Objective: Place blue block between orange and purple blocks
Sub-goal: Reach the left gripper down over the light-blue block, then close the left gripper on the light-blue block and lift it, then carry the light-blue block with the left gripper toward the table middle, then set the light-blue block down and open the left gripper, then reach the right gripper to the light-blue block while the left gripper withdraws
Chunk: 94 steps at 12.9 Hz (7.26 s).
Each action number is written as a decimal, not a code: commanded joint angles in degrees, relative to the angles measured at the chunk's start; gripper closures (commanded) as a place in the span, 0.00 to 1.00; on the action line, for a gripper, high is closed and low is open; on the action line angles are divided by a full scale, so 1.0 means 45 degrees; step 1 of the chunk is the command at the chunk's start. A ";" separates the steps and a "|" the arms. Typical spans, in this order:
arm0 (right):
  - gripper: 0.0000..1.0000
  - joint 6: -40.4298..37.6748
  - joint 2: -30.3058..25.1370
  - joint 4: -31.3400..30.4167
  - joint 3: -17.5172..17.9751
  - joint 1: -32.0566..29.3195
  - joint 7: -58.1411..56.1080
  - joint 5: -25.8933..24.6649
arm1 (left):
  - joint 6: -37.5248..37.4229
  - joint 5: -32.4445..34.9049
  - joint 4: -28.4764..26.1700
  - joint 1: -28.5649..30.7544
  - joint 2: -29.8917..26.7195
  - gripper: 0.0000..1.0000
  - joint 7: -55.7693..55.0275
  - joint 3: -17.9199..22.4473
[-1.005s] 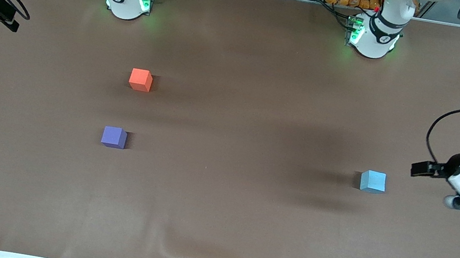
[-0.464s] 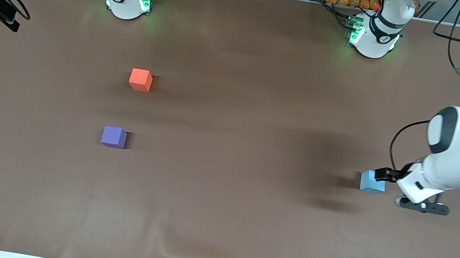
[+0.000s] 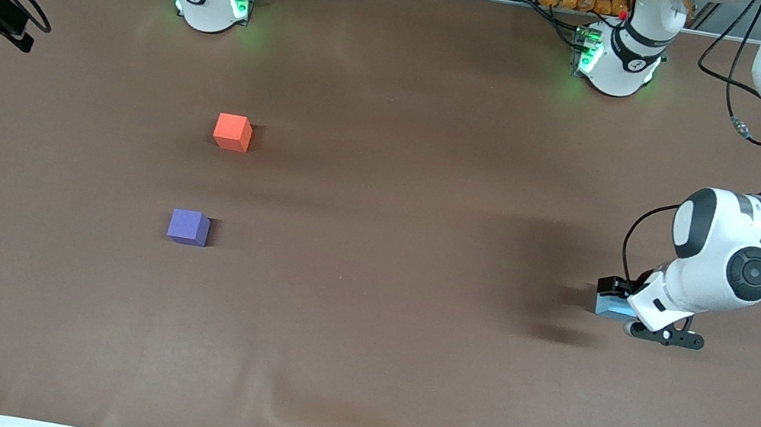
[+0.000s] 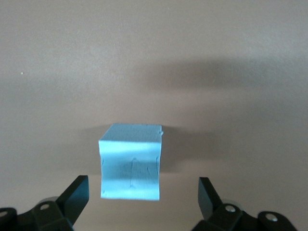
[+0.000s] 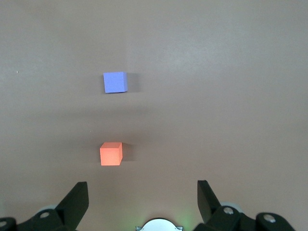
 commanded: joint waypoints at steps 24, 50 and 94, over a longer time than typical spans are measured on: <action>0.00 -0.0365 0.0150 0.0079 0.0105 -0.0246 -0.0091 0.0294 | -0.1943 0.0849 0.0847 -0.0128 -0.2545 0.86 -0.1221 -0.0879; 0.00 -0.0443 0.0365 0.0001 0.0144 -0.0246 -0.0111 0.0294 | -0.1420 0.1218 0.5537 -1.0518 0.3956 0.82 -1.4393 -0.2153; 0.00 1.3461 0.6438 -0.6483 0.0320 1.0280 0.7858 0.2618 | -1.0777 -0.0128 0.3997 0.1512 -0.4791 0.00 -0.1990 -0.2328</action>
